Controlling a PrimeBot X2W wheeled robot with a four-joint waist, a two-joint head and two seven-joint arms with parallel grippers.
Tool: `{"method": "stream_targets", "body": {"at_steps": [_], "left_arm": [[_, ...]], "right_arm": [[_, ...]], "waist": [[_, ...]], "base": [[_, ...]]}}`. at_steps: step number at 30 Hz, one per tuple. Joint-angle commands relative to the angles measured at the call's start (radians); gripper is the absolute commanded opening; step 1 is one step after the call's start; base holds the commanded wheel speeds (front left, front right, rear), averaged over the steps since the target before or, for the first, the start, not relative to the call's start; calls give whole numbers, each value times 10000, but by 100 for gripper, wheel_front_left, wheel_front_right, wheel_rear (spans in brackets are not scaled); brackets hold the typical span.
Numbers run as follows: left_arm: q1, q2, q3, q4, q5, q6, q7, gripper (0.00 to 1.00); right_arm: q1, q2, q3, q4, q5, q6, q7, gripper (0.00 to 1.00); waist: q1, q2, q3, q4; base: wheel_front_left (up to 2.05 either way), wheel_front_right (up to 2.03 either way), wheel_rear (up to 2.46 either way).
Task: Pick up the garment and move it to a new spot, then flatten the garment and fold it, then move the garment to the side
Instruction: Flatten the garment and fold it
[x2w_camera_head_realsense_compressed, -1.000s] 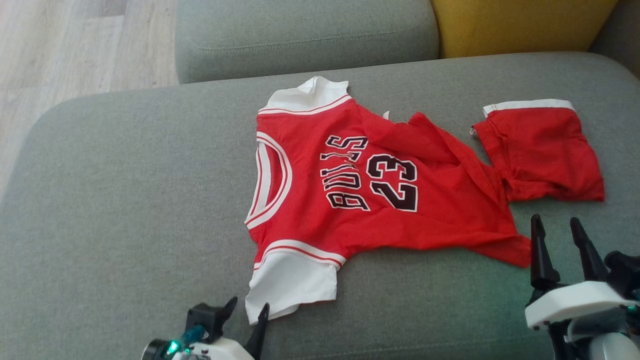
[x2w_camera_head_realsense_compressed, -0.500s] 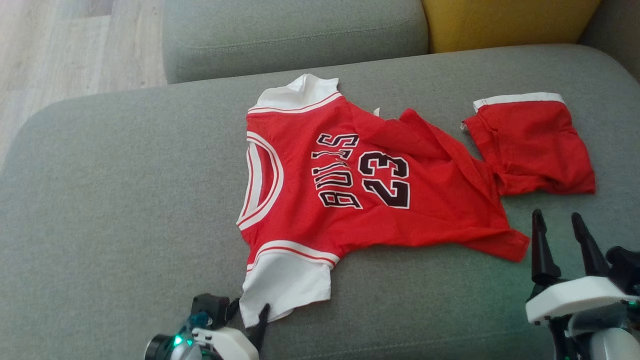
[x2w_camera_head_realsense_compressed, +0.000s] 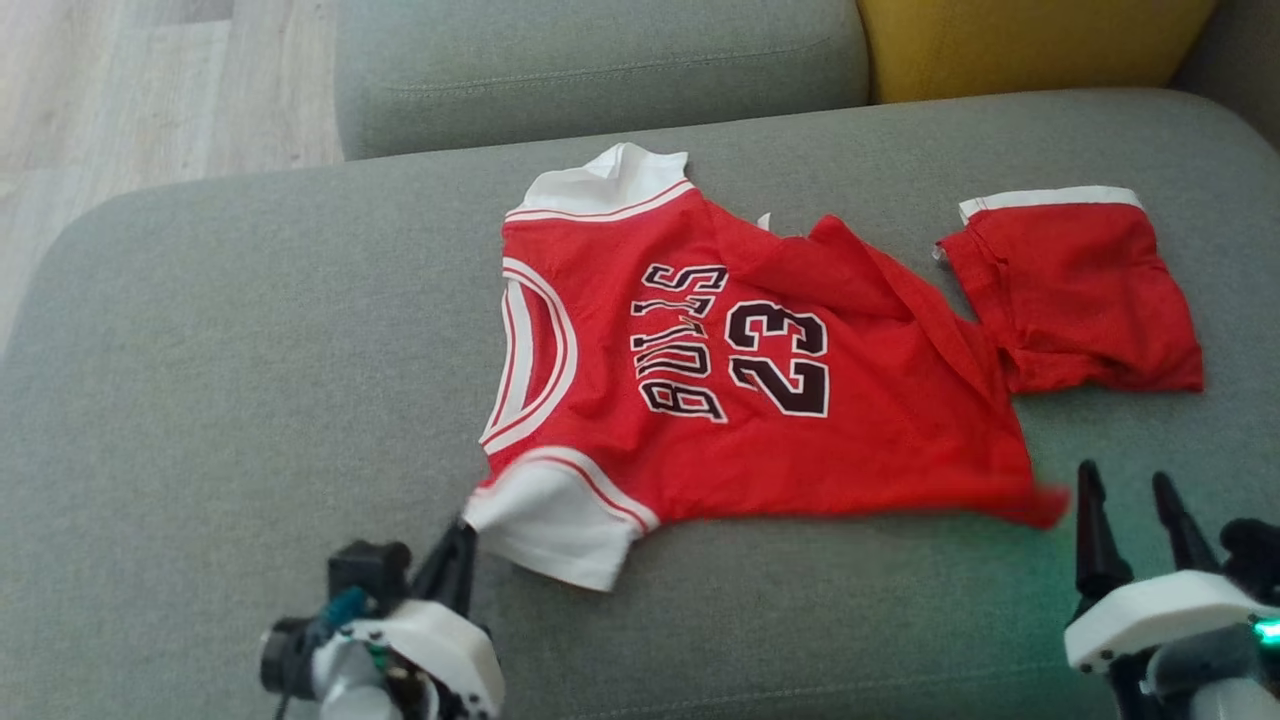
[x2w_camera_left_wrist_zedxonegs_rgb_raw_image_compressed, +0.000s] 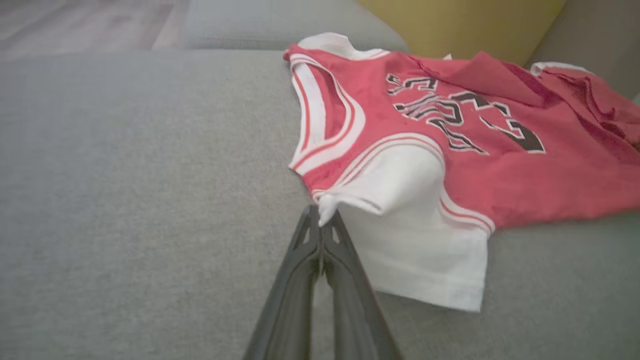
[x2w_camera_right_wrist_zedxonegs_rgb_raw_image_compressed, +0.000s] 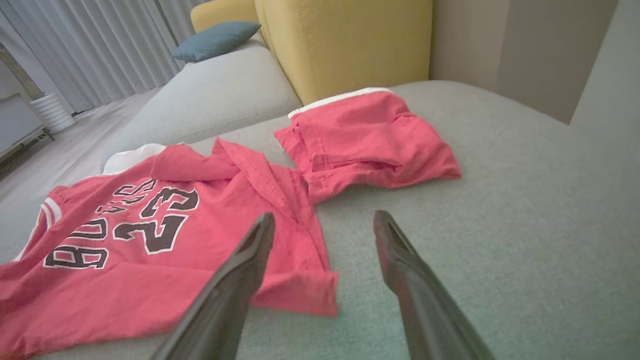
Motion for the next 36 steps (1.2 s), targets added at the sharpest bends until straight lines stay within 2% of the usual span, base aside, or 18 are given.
{"method": "stream_targets", "body": {"at_steps": [1,3,7,16,24,36], "left_arm": [[-523,63,570,-546,-93,181,-171,0],[-471,87,781,-894,-110,287,-205,0],[-271,94,1178,-1905,24,447,-215,0],[133,59,1286,-2417,177,311,-218,0],[210,41,1278,-2240,220,239,-219,0],[184,27,1153,-2163,181,228,-219,0]], "right_arm": [[-522,-67,274,-102,171,-9,75,100],[-574,-67,176,157,50,-9,124,100],[-855,-66,51,938,536,-9,240,100],[-978,-66,536,2301,1319,-9,227,100],[-652,-66,826,2502,1420,-9,137,100],[-422,-66,1064,2500,1317,-9,619,100]], "waist": [[0,0,-15,31],[0,0,-20,40],[0,0,-14,84],[0,0,-47,173],[0,0,-111,87],[0,0,-167,152]], "base": [[0,0,0],[0,0,0],[0,0,0],[0,0,0],[0,0,0],[0,0,0]]}}
